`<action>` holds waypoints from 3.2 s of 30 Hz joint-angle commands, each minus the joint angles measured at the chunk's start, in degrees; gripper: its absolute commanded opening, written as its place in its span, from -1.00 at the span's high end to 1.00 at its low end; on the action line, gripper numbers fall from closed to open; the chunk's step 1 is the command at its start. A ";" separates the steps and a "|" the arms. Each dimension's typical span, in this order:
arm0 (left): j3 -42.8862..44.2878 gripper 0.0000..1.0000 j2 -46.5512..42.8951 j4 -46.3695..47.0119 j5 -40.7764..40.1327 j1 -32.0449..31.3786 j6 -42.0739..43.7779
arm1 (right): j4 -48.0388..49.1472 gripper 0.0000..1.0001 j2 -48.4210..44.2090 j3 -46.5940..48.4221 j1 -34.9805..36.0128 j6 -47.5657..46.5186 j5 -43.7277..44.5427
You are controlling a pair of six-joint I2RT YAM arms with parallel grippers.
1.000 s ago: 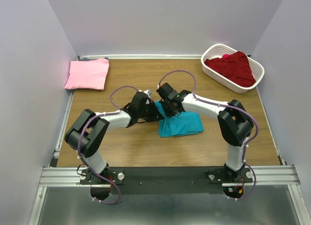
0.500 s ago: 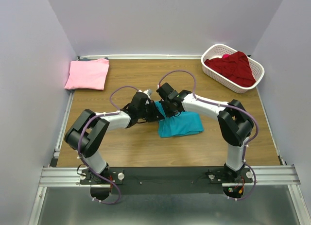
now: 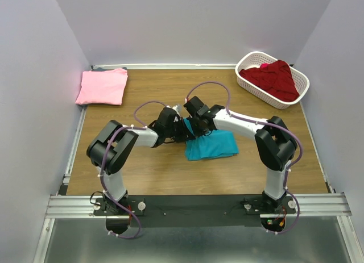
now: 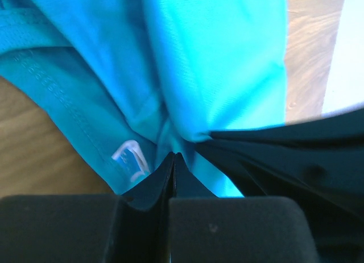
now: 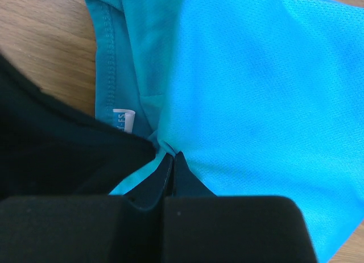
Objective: Fold and stack the t-shirts
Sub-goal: Fold the tshirt
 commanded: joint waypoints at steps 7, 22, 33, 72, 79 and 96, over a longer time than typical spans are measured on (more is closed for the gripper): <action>0.85 0.93 6.68 6.37 0.92 -0.25 -1.45 | -1.00 0.99 -2.33 0.80 -0.48 0.72 -1.89; -4.87 0.98 7.39 10.42 0.74 -1.31 -5.76 | -1.09 0.99 -3.83 2.20 -0.48 2.21 -4.70; -5.04 0.98 7.04 10.59 0.66 -2.10 -5.94 | -1.26 0.99 -2.86 3.17 -0.48 2.92 -7.60; -8.91 0.97 1.77 15.96 -1.36 -2.01 -8.05 | -0.74 0.89 -5.67 1.68 -0.48 4.59 -16.04; -9.70 0.95 0.71 15.87 -1.98 -2.10 -8.57 | -0.74 0.51 -6.81 1.24 -0.48 4.50 -16.31; -11.28 0.91 -5.35 12.10 -5.67 -2.10 -9.01 | -0.91 0.03 -17.80 -3.06 -0.65 3.10 -5.60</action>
